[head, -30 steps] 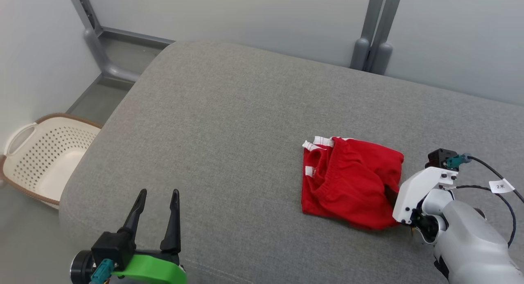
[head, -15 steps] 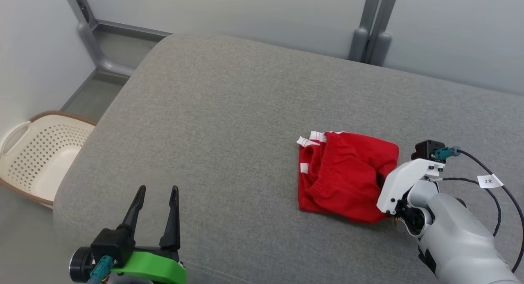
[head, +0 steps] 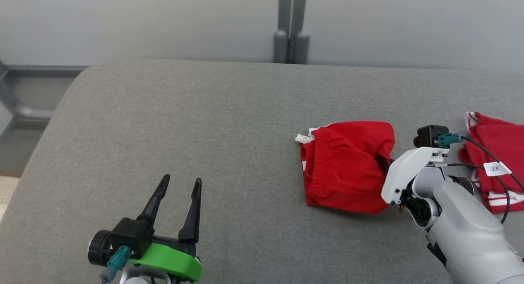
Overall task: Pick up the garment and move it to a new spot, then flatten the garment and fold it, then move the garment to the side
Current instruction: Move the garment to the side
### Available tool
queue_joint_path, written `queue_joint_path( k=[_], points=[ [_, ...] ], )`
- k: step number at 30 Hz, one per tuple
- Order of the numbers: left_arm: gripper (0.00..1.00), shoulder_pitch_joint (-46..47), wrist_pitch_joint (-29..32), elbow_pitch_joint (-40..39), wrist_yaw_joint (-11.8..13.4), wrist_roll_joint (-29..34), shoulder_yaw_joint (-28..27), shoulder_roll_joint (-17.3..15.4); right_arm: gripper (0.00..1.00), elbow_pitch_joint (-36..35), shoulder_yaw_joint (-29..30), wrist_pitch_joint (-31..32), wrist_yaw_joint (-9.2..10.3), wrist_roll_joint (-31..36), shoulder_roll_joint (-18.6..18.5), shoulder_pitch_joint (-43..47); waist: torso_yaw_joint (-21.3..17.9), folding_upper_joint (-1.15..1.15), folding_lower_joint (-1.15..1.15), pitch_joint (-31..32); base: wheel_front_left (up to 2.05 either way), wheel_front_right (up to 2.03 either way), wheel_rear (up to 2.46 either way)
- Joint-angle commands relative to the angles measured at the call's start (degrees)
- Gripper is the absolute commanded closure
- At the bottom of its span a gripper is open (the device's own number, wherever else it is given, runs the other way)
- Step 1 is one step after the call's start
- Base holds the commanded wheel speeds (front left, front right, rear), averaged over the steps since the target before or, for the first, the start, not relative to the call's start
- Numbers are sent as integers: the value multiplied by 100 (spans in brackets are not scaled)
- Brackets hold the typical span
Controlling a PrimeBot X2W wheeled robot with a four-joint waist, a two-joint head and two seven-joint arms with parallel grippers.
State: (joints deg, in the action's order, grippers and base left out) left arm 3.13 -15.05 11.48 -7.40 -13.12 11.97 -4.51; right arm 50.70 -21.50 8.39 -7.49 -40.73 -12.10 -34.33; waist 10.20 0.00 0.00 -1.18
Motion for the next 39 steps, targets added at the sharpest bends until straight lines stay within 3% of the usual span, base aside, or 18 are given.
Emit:
queue_joint_path(
  k=[1, 9, 15, 18, 32, 39],
  points=[
    [0, 93, -14, 3, -14, 15, 29, -41, 100, -73, -46, -66, -1, -51, -66, 71, -869, 0, 0, 51, 0, 0, 0],
    [0, 225, -14, 32, -15, -27, 89, -84, 100, -511, -351, -160, -1, -251, -237, 99, -1817, 0, 0, -106, 0, 0, 0],
    [0, 296, -14, 21, -13, -2, 11, -126, 100, -795, -499, -284, -1, -404, -393, -23, -2114, 0, 0, -345, 0, 0, 0],
    [0, 373, -14, -18, -13, 16, 34, -178, 100, -961, -647, -283, -1, -401, -552, -200, -2115, 0, 0, -555, 0, 0, 0],
    [0, 1033, -14, -6, -14, 35, 323, -550, 100, -1371, -1820, -180, -1, -440, -2012, -1669, -1661, 0, 0, -1837, 0, 0, 0],
    [0, 1261, -14, -22, -14, 16, 407, -622, 100, -980, -2365, -107, 0, -435, -2638, -2236, -1486, 0, 0, -2191, 0, 0, 0]
  ],
)
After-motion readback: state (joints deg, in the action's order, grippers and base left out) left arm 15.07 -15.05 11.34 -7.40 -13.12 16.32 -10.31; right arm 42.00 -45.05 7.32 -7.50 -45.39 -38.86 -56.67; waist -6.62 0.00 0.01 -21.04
